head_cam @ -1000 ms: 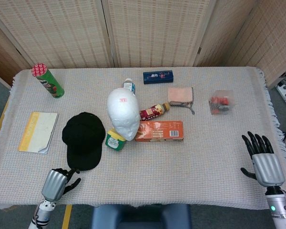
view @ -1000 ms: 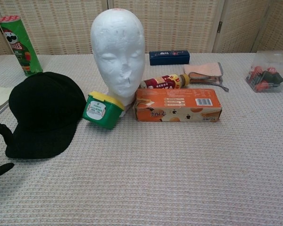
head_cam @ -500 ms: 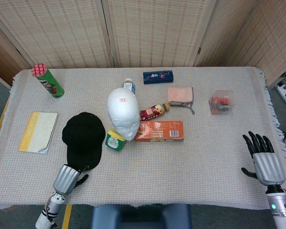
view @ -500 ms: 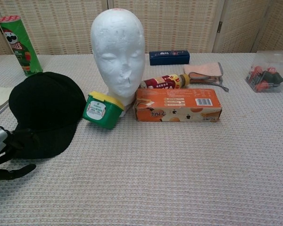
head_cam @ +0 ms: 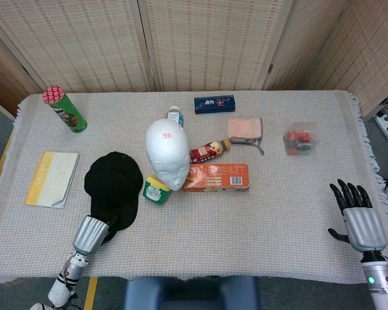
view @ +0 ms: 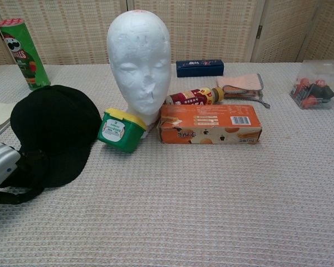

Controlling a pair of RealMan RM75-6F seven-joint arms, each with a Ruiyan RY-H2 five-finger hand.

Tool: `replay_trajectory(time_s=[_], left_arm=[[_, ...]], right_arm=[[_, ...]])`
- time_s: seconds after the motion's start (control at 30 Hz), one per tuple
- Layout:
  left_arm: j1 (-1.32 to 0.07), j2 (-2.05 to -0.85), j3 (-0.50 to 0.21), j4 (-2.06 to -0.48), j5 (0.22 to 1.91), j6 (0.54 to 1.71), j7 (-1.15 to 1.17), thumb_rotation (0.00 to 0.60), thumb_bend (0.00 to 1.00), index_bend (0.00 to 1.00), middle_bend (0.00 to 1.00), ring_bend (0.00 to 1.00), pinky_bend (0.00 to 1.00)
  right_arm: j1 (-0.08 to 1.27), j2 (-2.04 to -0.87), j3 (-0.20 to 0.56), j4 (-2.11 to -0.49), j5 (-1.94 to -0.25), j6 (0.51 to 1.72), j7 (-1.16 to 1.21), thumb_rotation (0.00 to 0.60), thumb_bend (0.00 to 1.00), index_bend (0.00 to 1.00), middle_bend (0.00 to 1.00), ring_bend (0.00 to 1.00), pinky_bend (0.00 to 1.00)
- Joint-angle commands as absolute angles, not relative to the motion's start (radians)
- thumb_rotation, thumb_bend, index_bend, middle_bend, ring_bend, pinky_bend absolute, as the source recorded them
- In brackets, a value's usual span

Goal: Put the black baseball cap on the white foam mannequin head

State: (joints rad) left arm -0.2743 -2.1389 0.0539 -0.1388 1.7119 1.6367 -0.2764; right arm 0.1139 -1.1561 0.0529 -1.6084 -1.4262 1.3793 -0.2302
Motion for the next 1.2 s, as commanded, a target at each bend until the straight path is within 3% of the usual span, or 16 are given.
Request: replay_trajectory(time_s=[0.03, 0.3, 0.47, 0.73, 1.03, 1.2], left_arm=[[-0.281, -2.136, 0.048, -0.133, 1.698, 1.621, -0.277, 0.6, 0.31, 0.51, 1.0, 1.0, 1.0], [-0.302, -2.129, 0.028, -0.135, 1.662, 1.626, -0.302, 0.6, 0.38, 0.52, 1.0, 1.0, 1.0], [-0.322, -2.128, 0.018, -0.139, 1.646, 1.656, -0.319, 0.6, 0.45, 0.64, 1.0, 1.0, 1.0], [-0.374, -2.106, -0.019, -0.152, 1.607, 1.721, -0.341, 0.6, 0.51, 0.62, 1.0, 1.0, 1.0], [-0.517, -2.007, -0.156, -0.217, 1.502, 1.876, -0.386, 0.6, 0.54, 0.62, 1.0, 1.0, 1.0], [-0.606, -1.947, -0.216, -0.282, 1.466, 1.904, -0.365, 0.6, 0.54, 0.62, 1.0, 1.0, 1.0]], right_arm=[[0.113, -1.157, 0.052, -1.611, -1.425, 1.381, -0.237, 0.6, 0.06, 0.0, 0.0, 0.0, 0.0], [0.112, -1.157, 0.043, -1.617, -1.432, 1.379, -0.248, 0.6, 0.06, 0.0, 0.0, 0.0, 0.0], [0.115, -1.155, 0.04, -1.621, -1.429, 1.37, -0.253, 0.6, 0.06, 0.0, 0.0, 0.0, 0.0], [0.118, -1.153, 0.036, -1.623, -1.427, 1.361, -0.257, 0.6, 0.06, 0.0, 0.0, 0.0, 0.0], [0.123, -1.151, 0.034, -1.626, -1.418, 1.348, -0.265, 0.6, 0.06, 0.0, 0.0, 0.0, 0.0], [0.126, -1.153, 0.032, -1.627, -1.415, 1.342, -0.272, 0.6, 0.06, 0.0, 0.0, 0.0, 0.0]])
